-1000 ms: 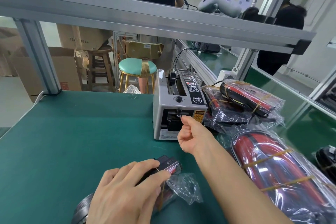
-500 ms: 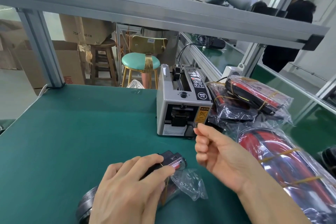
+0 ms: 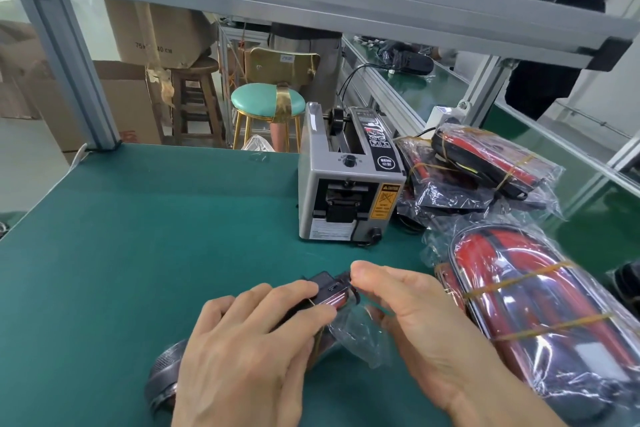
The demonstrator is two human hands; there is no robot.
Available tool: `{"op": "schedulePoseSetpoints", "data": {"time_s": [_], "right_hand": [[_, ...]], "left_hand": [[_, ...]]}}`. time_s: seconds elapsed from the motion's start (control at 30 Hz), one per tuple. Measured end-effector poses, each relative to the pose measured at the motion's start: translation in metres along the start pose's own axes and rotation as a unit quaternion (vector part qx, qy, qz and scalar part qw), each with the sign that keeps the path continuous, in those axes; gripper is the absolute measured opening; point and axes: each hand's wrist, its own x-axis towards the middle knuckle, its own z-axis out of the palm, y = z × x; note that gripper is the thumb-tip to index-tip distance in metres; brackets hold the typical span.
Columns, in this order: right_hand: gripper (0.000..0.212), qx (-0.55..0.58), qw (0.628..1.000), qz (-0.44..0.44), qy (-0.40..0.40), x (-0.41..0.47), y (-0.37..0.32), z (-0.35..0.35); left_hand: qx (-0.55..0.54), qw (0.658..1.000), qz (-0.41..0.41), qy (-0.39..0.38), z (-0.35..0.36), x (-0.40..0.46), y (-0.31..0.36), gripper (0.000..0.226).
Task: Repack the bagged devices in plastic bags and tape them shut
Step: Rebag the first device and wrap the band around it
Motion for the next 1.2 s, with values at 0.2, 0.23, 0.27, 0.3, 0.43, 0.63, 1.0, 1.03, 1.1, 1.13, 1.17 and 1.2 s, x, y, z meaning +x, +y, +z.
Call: {"op": "schedulePoseSetpoints", "data": {"time_s": [0.2, 0.23, 0.27, 0.3, 0.43, 0.63, 1.0, 1.03, 1.1, 1.13, 1.17, 1.2], "right_hand": [[0.012, -0.024, 0.998, -0.015, 0.054, 0.004, -0.001, 0.002], [0.013, -0.029, 0.998, -0.018, 0.058, 0.003, 0.000, 0.002], [0.012, -0.031, 0.997, -0.020, 0.062, 0.002, 0.001, 0.003], [0.010, -0.034, 0.997, -0.021, 0.065, 0.001, 0.001, 0.003], [0.028, -0.043, 0.996, -0.041, 0.059, -0.003, 0.004, 0.004], [0.035, -0.017, 0.994, -0.067, 0.084, -0.007, 0.008, 0.010], [0.026, -0.012, 0.989, -0.082, 0.123, -0.012, 0.015, 0.012], [0.022, -0.013, 0.988, -0.083, 0.132, -0.012, 0.016, 0.011], [0.018, -0.023, 0.985, -0.088, 0.146, -0.012, 0.018, 0.011], [0.020, -0.029, 0.984, -0.093, 0.151, -0.012, 0.018, 0.011], [0.022, -0.035, 0.982, -0.097, 0.155, -0.012, 0.019, 0.011], [0.026, -0.040, 0.981, -0.101, 0.158, -0.013, 0.019, 0.011]], "left_hand": [[-0.009, 1.000, -0.013, -0.004, 0.000, 0.001, 0.004, 0.032], [-0.010, 1.000, -0.016, -0.007, 0.000, 0.001, 0.005, 0.033], [-0.011, 1.000, -0.020, -0.010, 0.000, 0.002, 0.005, 0.034], [-0.013, 1.000, -0.022, -0.014, 0.000, 0.002, 0.005, 0.035], [-0.011, 0.999, -0.018, -0.030, -0.001, 0.003, 0.005, 0.036], [-0.017, 1.000, -0.009, -0.018, 0.001, 0.003, 0.005, 0.033], [-0.024, 1.000, -0.011, -0.006, 0.002, 0.000, 0.009, 0.035], [-0.025, 1.000, -0.011, -0.007, 0.002, 0.000, 0.010, 0.035], [-0.026, 1.000, -0.014, -0.008, 0.002, 0.000, 0.010, 0.035], [-0.027, 0.999, -0.016, -0.008, 0.002, 0.000, 0.010, 0.035], [-0.027, 0.999, -0.017, -0.008, 0.002, 0.001, 0.011, 0.035], [-0.027, 0.999, -0.019, -0.007, 0.002, 0.001, 0.011, 0.035]]}}
